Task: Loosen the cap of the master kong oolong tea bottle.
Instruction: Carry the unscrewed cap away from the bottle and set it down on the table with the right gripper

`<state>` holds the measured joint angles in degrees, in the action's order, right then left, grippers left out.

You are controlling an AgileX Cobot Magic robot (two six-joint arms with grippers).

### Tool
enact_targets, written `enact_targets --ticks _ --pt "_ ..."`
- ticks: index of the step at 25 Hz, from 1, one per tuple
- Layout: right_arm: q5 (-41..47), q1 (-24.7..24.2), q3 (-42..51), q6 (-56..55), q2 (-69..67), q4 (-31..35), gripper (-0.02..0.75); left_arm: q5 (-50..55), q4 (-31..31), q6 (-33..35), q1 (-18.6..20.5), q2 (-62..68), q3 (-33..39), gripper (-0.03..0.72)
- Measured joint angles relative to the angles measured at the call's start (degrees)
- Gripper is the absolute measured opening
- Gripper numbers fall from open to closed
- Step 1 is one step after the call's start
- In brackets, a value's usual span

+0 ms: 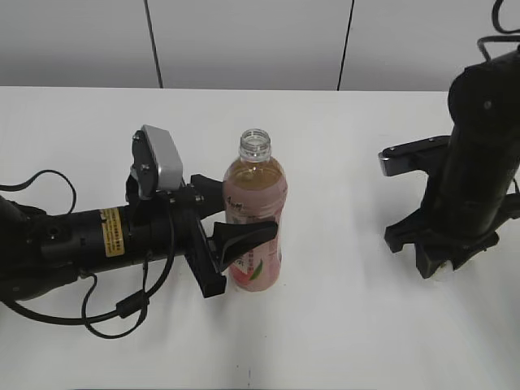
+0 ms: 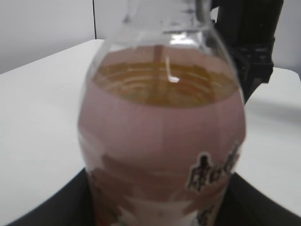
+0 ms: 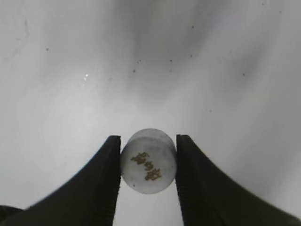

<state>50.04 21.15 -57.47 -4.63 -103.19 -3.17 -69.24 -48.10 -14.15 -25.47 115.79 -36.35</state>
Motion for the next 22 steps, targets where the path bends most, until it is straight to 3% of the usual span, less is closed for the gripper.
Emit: enact_targets --ticks 6,14,22 --pt "-7.71 -0.46 1.81 -0.39 -3.72 0.19 0.271 -0.04 -0.11 0.00 0.00 0.00 0.00 0.389" --pt "-10.02 -0.46 1.81 -0.44 -6.20 0.61 0.282 -0.06 -0.16 0.00 0.00 0.00 0.00 0.389" --pt "-9.73 -0.46 1.81 0.53 -6.20 2.31 0.573 -0.06 -0.22 0.00 0.00 0.00 0.00 0.389"
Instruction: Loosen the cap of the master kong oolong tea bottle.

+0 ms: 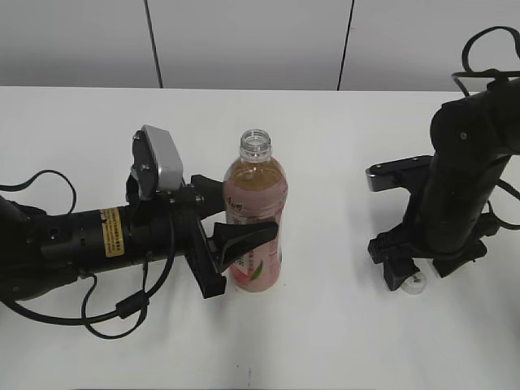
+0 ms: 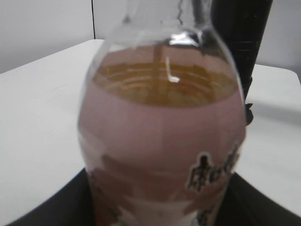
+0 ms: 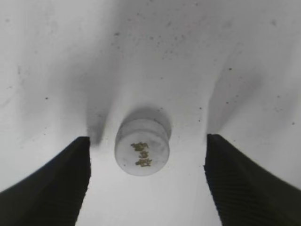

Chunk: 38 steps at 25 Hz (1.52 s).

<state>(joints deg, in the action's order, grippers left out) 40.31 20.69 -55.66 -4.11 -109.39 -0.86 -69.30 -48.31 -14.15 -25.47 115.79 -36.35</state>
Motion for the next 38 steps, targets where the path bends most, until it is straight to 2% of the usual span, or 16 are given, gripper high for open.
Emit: enact_targets --ticks 9,17,24,34,38 --pt "1.07 0.00 0.08 1.70 0.35 1.81 0.575 0.00 -0.10 -0.21 0.00 0.00 0.00 0.431" --pt "2.70 0.00 0.07 2.20 6.36 1.81 0.575 0.00 -0.39 -0.38 0.23 -0.06 0.35 0.470" --pt "3.91 0.00 0.07 2.28 9.66 1.81 0.575 0.01 -0.15 -0.40 4.05 -1.19 4.27 0.512" --pt "4.44 0.00 0.09 2.28 12.72 1.34 0.575 0.29 -1.51 -0.40 4.46 -6.92 8.94 0.515" --pt "4.49 0.00 0.09 2.28 13.42 0.86 0.575 4.24 -2.94 -0.40 4.46 -11.96 11.96 0.512"
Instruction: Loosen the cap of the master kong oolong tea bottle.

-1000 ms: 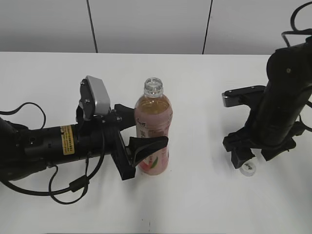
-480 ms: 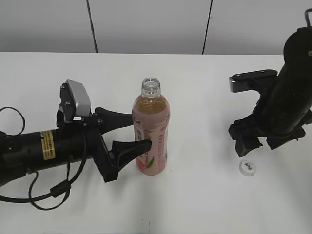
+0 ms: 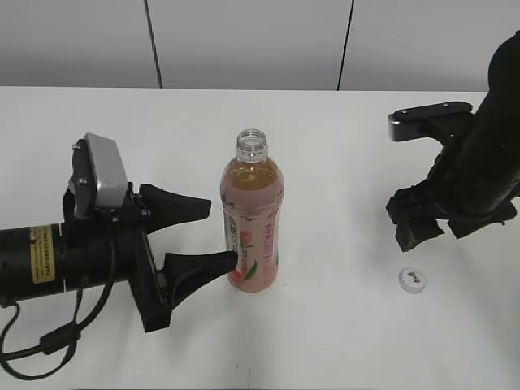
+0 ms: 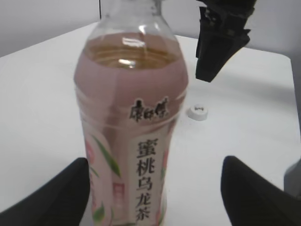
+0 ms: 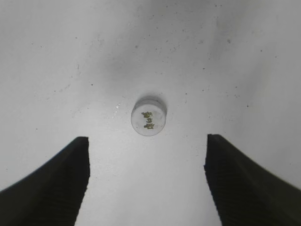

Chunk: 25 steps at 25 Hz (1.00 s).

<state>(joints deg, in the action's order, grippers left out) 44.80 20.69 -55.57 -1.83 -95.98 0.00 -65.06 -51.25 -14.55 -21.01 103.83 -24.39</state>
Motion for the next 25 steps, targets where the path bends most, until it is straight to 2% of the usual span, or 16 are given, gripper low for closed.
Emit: enact_targets --ticks 5,7,9,12,15,19,25 --pt "0.00 0.00 0.00 0.00 0.17 0.00 0.575 13.87 -1.35 -0.40 0.00 -9.82 1.24 0.450" --pt "-0.06 0.00 0.00 0.00 0.23 0.00 0.575 21.72 0.67 -1.82 0.00 -14.90 1.24 0.438" --pt "-0.06 0.00 0.00 0.00 0.23 0.00 0.575 29.69 5.30 -3.08 0.00 -19.49 1.24 0.435" --pt "-0.18 0.00 0.00 0.11 0.23 0.00 0.575 42.75 16.58 -3.51 0.00 -25.84 1.24 0.434" --pt "-0.18 0.00 0.00 0.42 0.23 0.00 0.575 53.86 24.59 -3.68 0.00 -30.84 1.17 0.432" --pt "-0.18 0.00 0.00 1.25 0.23 0.00 0.575 67.23 34.87 -3.82 0.00 -33.87 -2.59 0.424" --pt "0.72 0.00 0.00 1.42 2.03 0.00 0.575 77.90 38.00 -3.89 0.00 -37.42 -10.25 0.417"
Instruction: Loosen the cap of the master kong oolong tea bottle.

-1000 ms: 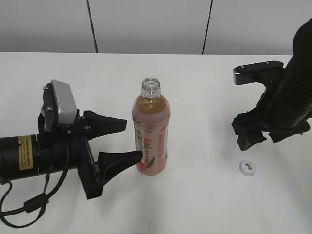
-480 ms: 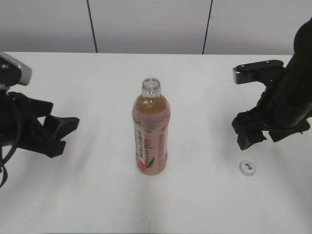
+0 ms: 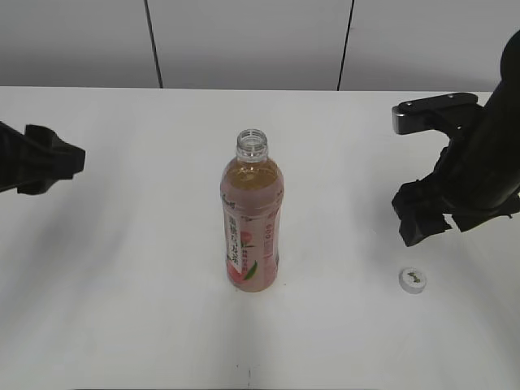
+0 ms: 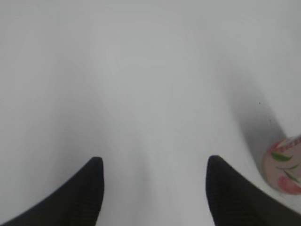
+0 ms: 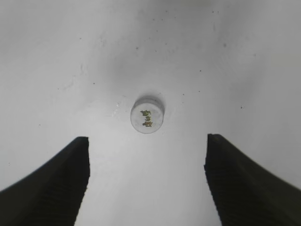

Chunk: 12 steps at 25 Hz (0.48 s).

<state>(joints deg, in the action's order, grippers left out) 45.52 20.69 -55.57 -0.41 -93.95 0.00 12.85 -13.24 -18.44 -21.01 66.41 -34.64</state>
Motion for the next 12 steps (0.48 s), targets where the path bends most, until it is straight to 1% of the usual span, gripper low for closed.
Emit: enact_targets --ticks 3,5,6,8,12 --pt "1.97 -0.98 0.00 0.01 1.95 0.00 0.575 2.67 0.99 0.05 0.50 -1.32 -1.04 0.413" --pt "4.60 -2.77 0.11 0.41 3.67 0.00 0.575 5.87 2.54 1.87 2.28 -1.84 -1.04 0.413" --pt "5.64 -3.77 0.38 0.41 5.02 0.00 0.575 7.55 3.26 3.87 3.55 -2.35 -1.04 0.410" --pt "7.80 -6.67 1.18 1.56 8.46 -0.36 0.575 9.70 6.69 6.95 7.86 -3.95 -1.04 0.395" --pt "11.11 -11.36 2.63 2.72 15.91 -1.20 0.575 12.70 16.32 14.98 17.48 -7.64 -1.08 0.379"
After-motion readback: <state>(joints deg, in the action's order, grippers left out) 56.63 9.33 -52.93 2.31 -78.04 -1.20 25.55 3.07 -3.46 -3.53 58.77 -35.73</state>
